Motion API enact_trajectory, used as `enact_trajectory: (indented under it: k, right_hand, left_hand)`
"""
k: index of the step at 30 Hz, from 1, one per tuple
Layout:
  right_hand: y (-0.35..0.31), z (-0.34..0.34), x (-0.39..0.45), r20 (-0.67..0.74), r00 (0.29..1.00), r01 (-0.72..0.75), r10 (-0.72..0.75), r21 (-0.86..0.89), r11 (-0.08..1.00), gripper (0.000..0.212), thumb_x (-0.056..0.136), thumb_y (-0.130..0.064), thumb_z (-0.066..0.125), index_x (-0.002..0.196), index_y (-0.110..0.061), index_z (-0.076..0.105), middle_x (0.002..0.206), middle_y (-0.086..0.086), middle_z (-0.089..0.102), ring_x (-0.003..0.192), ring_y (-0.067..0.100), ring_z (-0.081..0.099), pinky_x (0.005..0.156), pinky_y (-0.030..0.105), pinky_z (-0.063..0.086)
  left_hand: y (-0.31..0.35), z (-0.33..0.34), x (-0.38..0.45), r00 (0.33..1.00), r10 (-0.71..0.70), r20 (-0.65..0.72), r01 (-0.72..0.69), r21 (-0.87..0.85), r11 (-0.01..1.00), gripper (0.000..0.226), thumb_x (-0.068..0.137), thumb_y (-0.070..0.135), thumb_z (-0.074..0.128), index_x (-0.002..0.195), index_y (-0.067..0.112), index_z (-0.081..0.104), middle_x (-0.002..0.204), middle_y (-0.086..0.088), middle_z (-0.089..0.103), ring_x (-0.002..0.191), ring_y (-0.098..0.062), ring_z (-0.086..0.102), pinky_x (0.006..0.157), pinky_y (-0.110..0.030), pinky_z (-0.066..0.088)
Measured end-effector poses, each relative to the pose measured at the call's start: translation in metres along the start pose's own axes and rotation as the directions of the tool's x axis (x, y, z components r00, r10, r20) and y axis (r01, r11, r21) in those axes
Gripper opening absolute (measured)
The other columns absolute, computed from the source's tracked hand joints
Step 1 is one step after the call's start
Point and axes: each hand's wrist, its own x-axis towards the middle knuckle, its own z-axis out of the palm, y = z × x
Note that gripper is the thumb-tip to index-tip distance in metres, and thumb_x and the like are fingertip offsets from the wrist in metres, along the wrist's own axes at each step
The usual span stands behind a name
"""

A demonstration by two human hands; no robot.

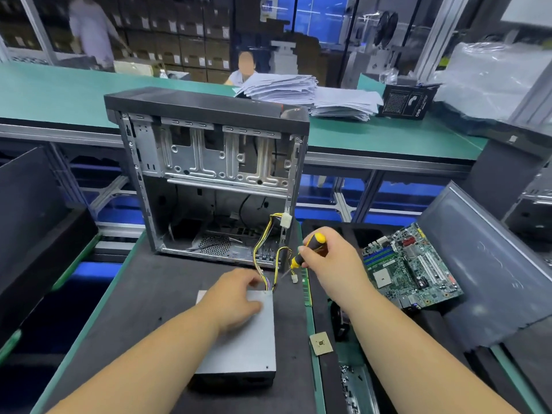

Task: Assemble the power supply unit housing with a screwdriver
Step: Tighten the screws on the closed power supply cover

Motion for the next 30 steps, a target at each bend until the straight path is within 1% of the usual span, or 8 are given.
enact_trajectory:
  k: [3,6,9,12,18,20,26,30]
  right_hand:
    - [-0.004,0.011,0.003,0.035,0.999,-0.011,0.017,-0.141,0.99,0.011,0.09,-0.031,0.067,0.087,-0.03,0.057,0.082,-0.007,0.067,0.082,0.016,0.066,0.074,0.035,0.054]
    - [-0.009,0.02,0.006,0.044,0.999,-0.003,0.013,-0.215,0.977,0.01,0.091,-0.031,0.066,0.089,-0.027,0.057,0.083,-0.007,0.066,0.081,0.013,0.063,0.071,0.031,0.053]
    - [-0.011,0.028,0.01,0.044,0.999,-0.006,0.017,-0.243,0.97,0.011,0.09,-0.03,0.066,0.089,-0.025,0.057,0.081,-0.007,0.066,0.078,0.012,0.062,0.069,0.03,0.051]
    - [-0.009,0.033,0.013,0.068,0.998,0.009,0.009,-0.262,0.965,0.011,0.09,-0.031,0.066,0.089,-0.026,0.057,0.081,-0.007,0.065,0.079,0.012,0.061,0.072,0.034,0.053]
    - [-0.011,0.036,0.016,0.096,0.995,0.035,-0.005,-0.318,0.947,0.01,0.091,-0.033,0.065,0.089,-0.032,0.055,0.08,-0.009,0.063,0.075,0.009,0.059,0.067,0.03,0.052]
    - [-0.014,0.035,0.016,0.128,0.992,0.058,-0.016,-0.331,0.942,0.011,0.091,-0.032,0.065,0.09,-0.033,0.054,0.083,-0.01,0.063,0.077,0.008,0.059,0.067,0.028,0.052]
    - [-0.033,0.031,0.019,0.303,0.952,0.159,-0.039,-0.381,0.911,0.025,0.092,-0.017,0.062,0.103,-0.035,0.049,0.094,-0.005,0.066,0.086,0.017,0.065,0.077,0.042,0.057]
    - [-0.051,0.03,0.028,0.432,0.901,0.286,-0.042,-0.518,0.806,0.02,0.092,-0.011,0.061,0.101,-0.024,0.049,0.095,0.0,0.067,0.089,0.019,0.064,0.077,0.041,0.056]
  left_hand:
    - [-0.007,0.006,0.01,0.996,0.085,0.0,-0.085,0.061,0.995,0.025,0.076,0.038,0.067,0.1,0.032,0.063,0.099,0.019,0.057,0.097,-0.004,0.052,0.09,-0.025,0.046]
    - [-0.012,0.01,0.016,0.991,0.134,-0.029,-0.134,0.008,0.991,0.017,0.076,0.038,0.067,0.091,0.034,0.062,0.094,0.02,0.058,0.092,-0.001,0.052,0.087,-0.026,0.047]
    - [-0.017,0.014,0.019,0.989,0.138,-0.052,-0.141,-0.064,0.988,0.013,0.076,0.039,0.069,0.085,0.037,0.06,0.09,0.02,0.057,0.089,0.002,0.052,0.079,-0.019,0.046]
    - [-0.022,0.018,0.019,0.987,0.14,-0.077,-0.145,-0.066,0.987,0.013,0.075,0.042,0.067,0.083,0.037,0.058,0.088,0.021,0.056,0.088,0.004,0.05,0.072,-0.014,0.042]
    - [-0.025,0.021,0.016,0.985,0.135,-0.105,-0.144,-0.091,0.985,0.012,0.076,0.042,0.068,0.085,0.038,0.062,0.089,0.021,0.058,0.091,0.002,0.049,0.074,-0.015,0.042]
    - [-0.026,0.021,0.016,0.986,0.132,-0.105,-0.141,-0.091,0.986,0.013,0.076,0.042,0.068,0.087,0.038,0.063,0.09,0.021,0.058,0.092,0.002,0.05,0.074,-0.014,0.041]
    - [-0.024,0.018,0.015,0.987,0.112,-0.111,-0.122,-0.087,0.989,0.014,0.075,0.042,0.068,0.087,0.036,0.065,0.09,0.02,0.059,0.091,0.001,0.051,0.073,-0.014,0.042]
    - [-0.023,0.018,0.014,0.987,0.111,-0.115,-0.123,-0.098,0.988,0.014,0.075,0.042,0.067,0.085,0.033,0.065,0.088,0.018,0.059,0.089,0.0,0.052,0.072,-0.017,0.044]
